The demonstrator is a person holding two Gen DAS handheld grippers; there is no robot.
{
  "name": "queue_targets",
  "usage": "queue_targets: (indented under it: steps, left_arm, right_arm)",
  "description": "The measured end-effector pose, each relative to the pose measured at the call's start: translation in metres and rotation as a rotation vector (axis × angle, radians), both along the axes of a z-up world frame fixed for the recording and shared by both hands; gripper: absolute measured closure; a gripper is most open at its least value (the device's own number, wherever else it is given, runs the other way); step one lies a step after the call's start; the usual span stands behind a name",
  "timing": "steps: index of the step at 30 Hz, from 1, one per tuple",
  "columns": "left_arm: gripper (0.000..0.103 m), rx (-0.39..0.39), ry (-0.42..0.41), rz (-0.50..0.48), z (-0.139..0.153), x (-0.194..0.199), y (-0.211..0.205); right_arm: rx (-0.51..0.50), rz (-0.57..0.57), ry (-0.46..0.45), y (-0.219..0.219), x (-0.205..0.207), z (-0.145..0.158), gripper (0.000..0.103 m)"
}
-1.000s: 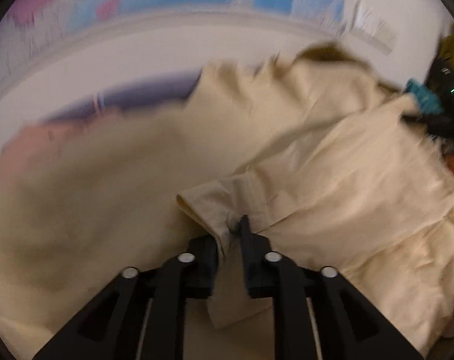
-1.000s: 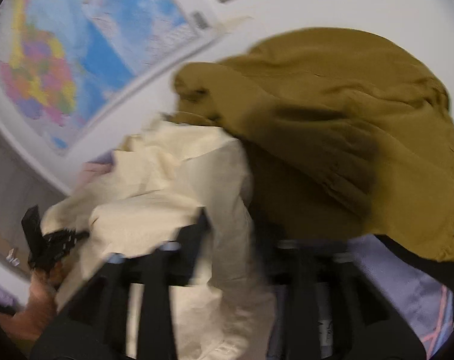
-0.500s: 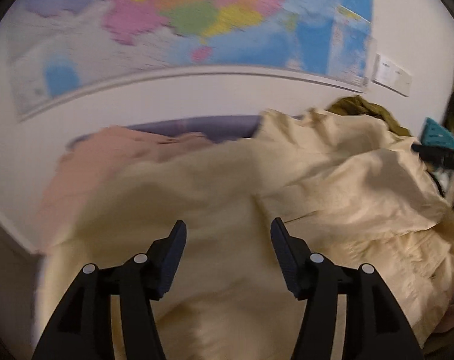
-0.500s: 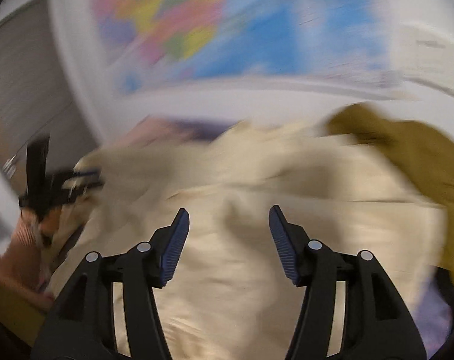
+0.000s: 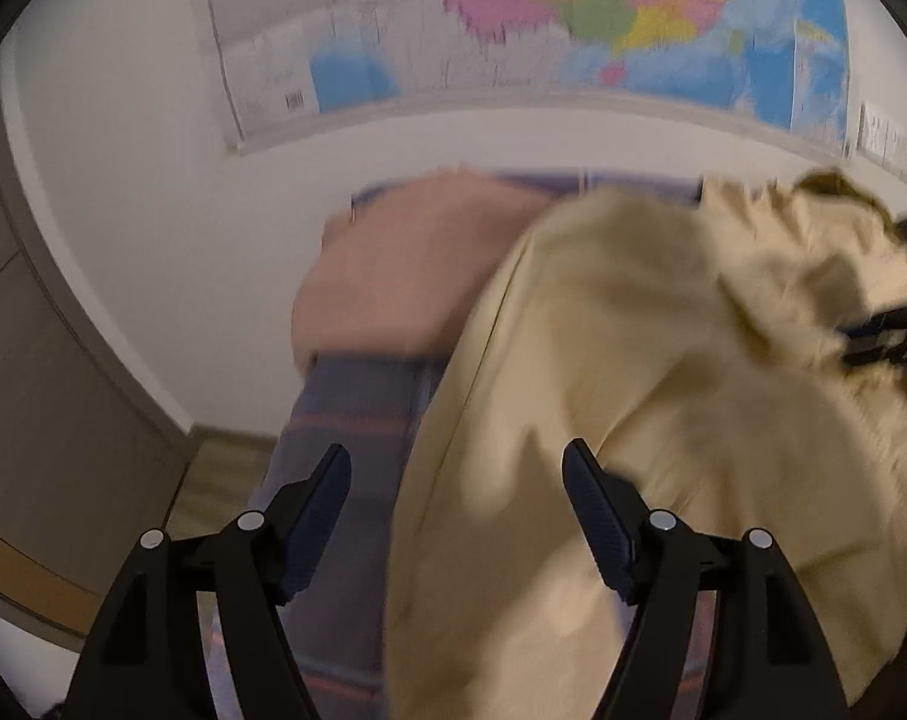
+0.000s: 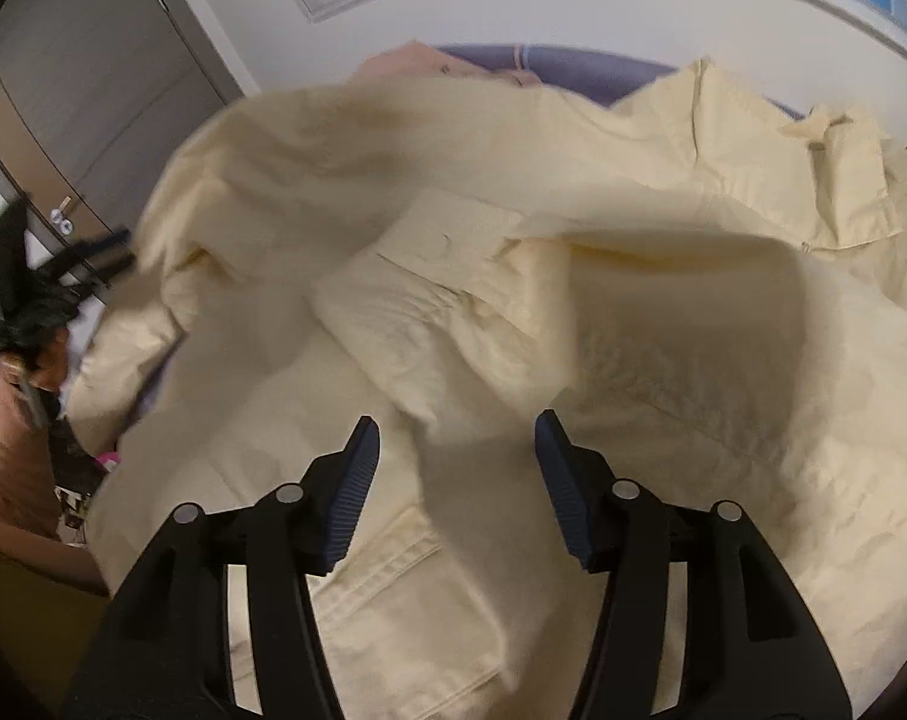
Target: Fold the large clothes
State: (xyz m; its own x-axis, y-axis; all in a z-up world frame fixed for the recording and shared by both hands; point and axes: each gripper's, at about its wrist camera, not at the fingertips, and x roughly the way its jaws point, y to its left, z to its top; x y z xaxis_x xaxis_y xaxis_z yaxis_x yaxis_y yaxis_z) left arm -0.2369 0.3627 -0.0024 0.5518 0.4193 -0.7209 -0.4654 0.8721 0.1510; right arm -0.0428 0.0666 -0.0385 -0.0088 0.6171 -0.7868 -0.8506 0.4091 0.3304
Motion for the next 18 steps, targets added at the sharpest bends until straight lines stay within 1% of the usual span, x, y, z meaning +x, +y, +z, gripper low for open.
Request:
queue_targets:
  steps: [2,3,4,5,6,8,10,13,15,16,18]
  left_arm:
    - [0.033,-0.038,0.033,-0.016,-0.012,-0.003,0.006]
    - [0.039,-0.072,0.052,-0.031,-0.018,-0.004,0.009]
    - [0.048,-0.084,0.062,-0.052,-0.021,-0.004,0.009]
    - [0.071,-0.106,0.063,-0.075,-0.022,-0.005,0.008]
    - [0.087,-0.135,0.062,-0.098,-0.021,-0.005,0.008]
    - [0.099,-0.151,0.040,-0.136,-0.010,-0.004,0.002]
    - [0.100,-0.162,-0.001,-0.188,0.009,-0.003,-0.006]
    - [0.100,-0.123,-0.077,-0.310,0.064,0.003,-0.031]
    - [0.100,-0.111,-0.107,-0.366,0.092,0.011,-0.046]
    - [0.100,-0.111,-0.123,-0.397,0.106,0.017,-0.054]
    - [0.099,-0.137,-0.156,-0.484,0.133,0.036,-0.079]
  right_arm:
    - [0.021,0.000,0.006,-0.004,-0.003,0.007,0.043]
    - [0.026,0.000,0.009,-0.003,-0.003,0.009,0.043]
    - [0.030,0.000,0.013,-0.004,-0.004,0.009,0.043]
    - [0.037,-0.001,0.019,-0.004,-0.007,0.010,0.043]
    - [0.045,0.000,0.024,-0.004,-0.010,0.011,0.043]
    - [0.065,0.008,0.022,-0.007,-0.016,0.016,0.043]
    - [0.094,0.030,0.021,-0.007,-0.024,0.022,0.043]
    - [0.154,0.091,0.003,-0.006,-0.044,0.036,0.043]
    - [0.215,0.144,-0.006,-0.004,-0.058,0.048,0.043]
    - [0.243,0.168,-0.007,-0.003,-0.064,0.053,0.043]
    - [0.312,0.224,-0.011,-0.004,-0.080,0.065,0.043]
